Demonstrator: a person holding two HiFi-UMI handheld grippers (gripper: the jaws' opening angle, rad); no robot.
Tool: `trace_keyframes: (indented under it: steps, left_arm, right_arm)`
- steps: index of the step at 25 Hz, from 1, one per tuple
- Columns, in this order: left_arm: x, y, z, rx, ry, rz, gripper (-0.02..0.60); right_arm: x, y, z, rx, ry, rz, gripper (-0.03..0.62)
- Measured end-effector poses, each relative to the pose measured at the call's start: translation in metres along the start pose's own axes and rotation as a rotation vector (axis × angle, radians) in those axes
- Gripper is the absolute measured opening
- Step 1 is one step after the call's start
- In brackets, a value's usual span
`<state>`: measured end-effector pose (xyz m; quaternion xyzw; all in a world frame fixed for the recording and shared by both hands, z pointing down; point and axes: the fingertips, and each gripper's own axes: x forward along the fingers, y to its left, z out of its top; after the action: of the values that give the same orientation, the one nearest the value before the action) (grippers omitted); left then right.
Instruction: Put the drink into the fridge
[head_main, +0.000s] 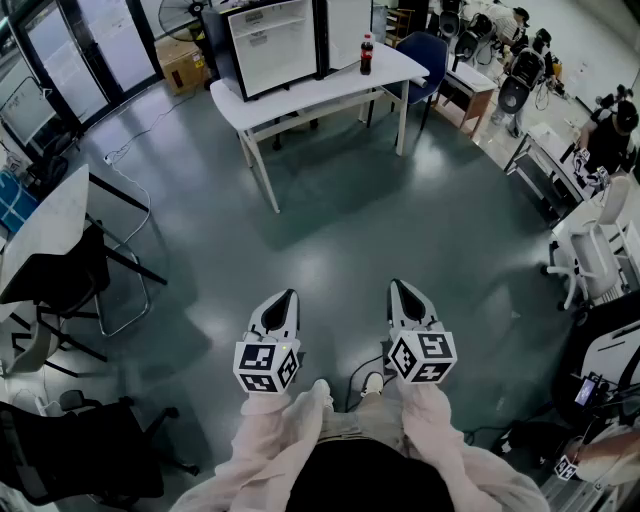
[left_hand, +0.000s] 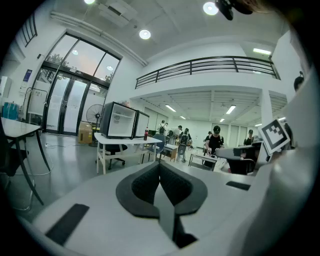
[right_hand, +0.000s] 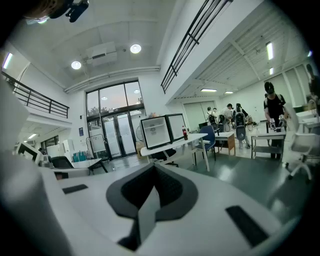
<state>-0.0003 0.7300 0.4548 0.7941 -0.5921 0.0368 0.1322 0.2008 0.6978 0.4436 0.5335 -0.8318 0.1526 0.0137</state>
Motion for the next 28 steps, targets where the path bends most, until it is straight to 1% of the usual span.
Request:
trace_keyframes:
  steps: [7, 10, 15, 18, 23, 28]
  left_arm:
    - [-0.006, 0.007, 0.007, 0.016, -0.015, -0.020, 0.011]
    - [-0.005, 0.010, 0.010, 0.010, -0.023, -0.030, 0.011]
    - [-0.004, 0.018, 0.008, 0.007, -0.029, -0.045, 0.011]
    - [-0.008, 0.026, 0.004, 0.009, -0.015, -0.058, 0.011]
    - [-0.010, 0.039, -0.008, 0.000, 0.014, -0.056, 0.011]
    - [0.005, 0.051, -0.006, 0.012, 0.027, -0.054, 0.011]
  right_arm:
    - [-0.003, 0.007, 0.000, 0.003, -0.016, -0.036, 0.011]
    - [0.001, 0.010, 0.003, -0.013, -0.015, -0.048, 0.011]
    - [0.006, 0.017, -0.005, -0.020, -0.006, -0.069, 0.012]
    - [0.007, 0.024, -0.012, -0.008, -0.006, -0.091, 0.012]
    - [0.014, 0.036, -0.025, 0.023, 0.010, -0.078, 0.012]
    - [0.041, 0.034, -0.026, 0.049, 0.020, -0.068, 0.012]
